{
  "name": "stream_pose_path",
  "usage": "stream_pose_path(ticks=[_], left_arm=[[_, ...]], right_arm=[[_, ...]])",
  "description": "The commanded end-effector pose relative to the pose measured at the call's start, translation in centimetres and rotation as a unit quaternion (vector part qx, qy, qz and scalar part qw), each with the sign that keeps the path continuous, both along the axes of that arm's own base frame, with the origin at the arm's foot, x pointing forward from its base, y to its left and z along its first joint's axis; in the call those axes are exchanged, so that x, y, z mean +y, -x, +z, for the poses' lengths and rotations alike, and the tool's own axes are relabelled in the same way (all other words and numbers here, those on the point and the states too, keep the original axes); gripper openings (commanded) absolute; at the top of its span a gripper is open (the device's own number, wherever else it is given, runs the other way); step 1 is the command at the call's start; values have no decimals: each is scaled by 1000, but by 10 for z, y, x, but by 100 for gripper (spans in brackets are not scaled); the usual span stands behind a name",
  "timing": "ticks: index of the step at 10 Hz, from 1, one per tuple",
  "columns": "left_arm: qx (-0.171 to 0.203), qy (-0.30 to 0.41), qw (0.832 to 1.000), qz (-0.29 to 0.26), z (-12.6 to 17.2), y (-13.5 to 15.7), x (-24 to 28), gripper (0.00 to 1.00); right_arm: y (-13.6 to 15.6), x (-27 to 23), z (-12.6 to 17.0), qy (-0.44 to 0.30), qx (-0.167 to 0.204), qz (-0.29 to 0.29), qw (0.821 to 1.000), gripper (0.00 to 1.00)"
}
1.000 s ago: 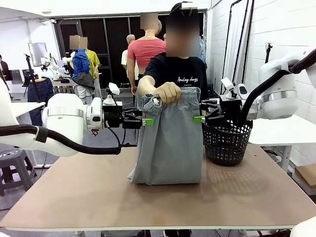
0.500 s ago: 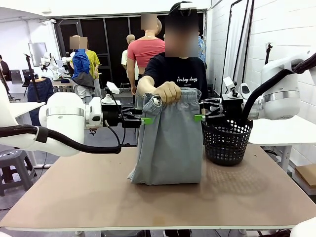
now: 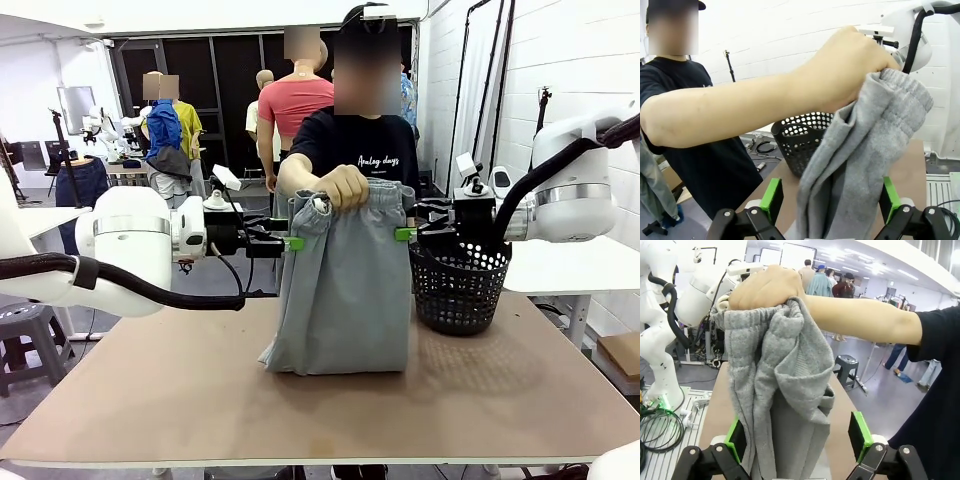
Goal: Fold the training pants.
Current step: Release the ends of the Training pants and then grab the overlapped ends.
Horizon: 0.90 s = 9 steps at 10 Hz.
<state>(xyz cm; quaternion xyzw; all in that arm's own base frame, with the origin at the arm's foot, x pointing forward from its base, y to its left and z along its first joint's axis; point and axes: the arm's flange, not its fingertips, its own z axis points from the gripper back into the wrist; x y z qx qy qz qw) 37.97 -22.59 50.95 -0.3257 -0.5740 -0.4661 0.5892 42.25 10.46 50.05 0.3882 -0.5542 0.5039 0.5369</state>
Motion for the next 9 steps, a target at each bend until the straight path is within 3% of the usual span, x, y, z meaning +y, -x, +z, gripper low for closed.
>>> stream_pose_path(ticks=[1,3,6,9], left_arm=[[-32,7,999,38,-7,4,-1,100],[-41,11,998,51,-5,5,4,100],[-38,22,999,-4,-8,4,2,100],[-41,24,997,-64,-11,0,2,100]], right_arm=[[2,5,0,-10,14,-17,1000,100],[0,5,0,-8,16,-25,1000,100],[2,2,2,-9,9,-40,999,100],[-3,6,1,-44,28,16,998,100]])
